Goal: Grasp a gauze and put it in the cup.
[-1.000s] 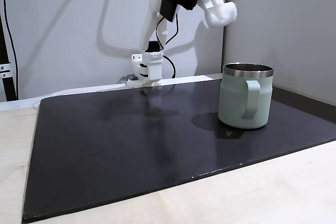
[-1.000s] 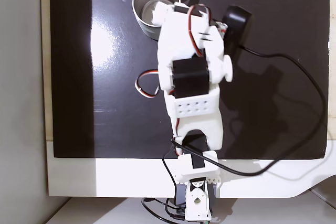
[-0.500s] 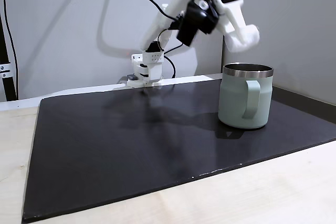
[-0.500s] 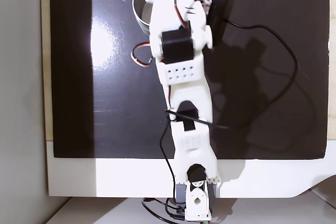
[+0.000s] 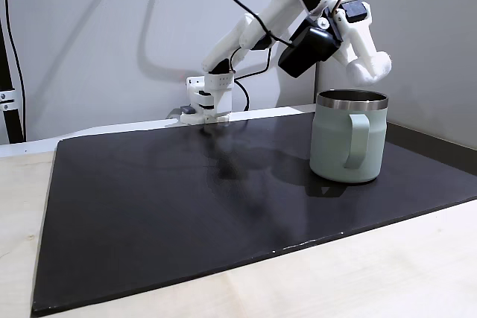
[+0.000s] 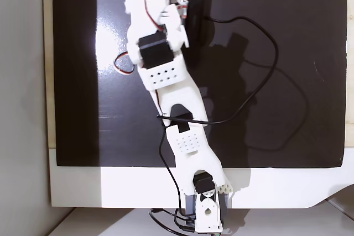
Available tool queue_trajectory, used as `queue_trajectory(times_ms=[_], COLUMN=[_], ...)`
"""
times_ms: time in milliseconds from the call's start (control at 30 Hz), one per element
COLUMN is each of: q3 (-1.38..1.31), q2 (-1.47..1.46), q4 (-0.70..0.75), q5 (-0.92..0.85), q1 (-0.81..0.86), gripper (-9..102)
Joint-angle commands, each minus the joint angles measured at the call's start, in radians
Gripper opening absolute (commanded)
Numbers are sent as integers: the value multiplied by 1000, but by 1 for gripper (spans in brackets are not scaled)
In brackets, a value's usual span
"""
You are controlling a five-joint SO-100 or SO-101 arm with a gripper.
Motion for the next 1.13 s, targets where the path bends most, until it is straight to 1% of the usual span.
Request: queue_trajectory(times_ms=[0, 67, 167, 367, 433, 600, 1100], q3=[-57, -57, -54, -54, -54, -54, -54], q2=[37, 38, 38, 48, 46, 46, 55], q4=[5, 9, 21, 26, 28, 37, 40], q5=[-17, -25, -32, -41, -41, -41, -43], q1=[0, 5, 15, 46, 48, 44, 44], gripper=[0, 4, 15, 28, 31, 32, 31])
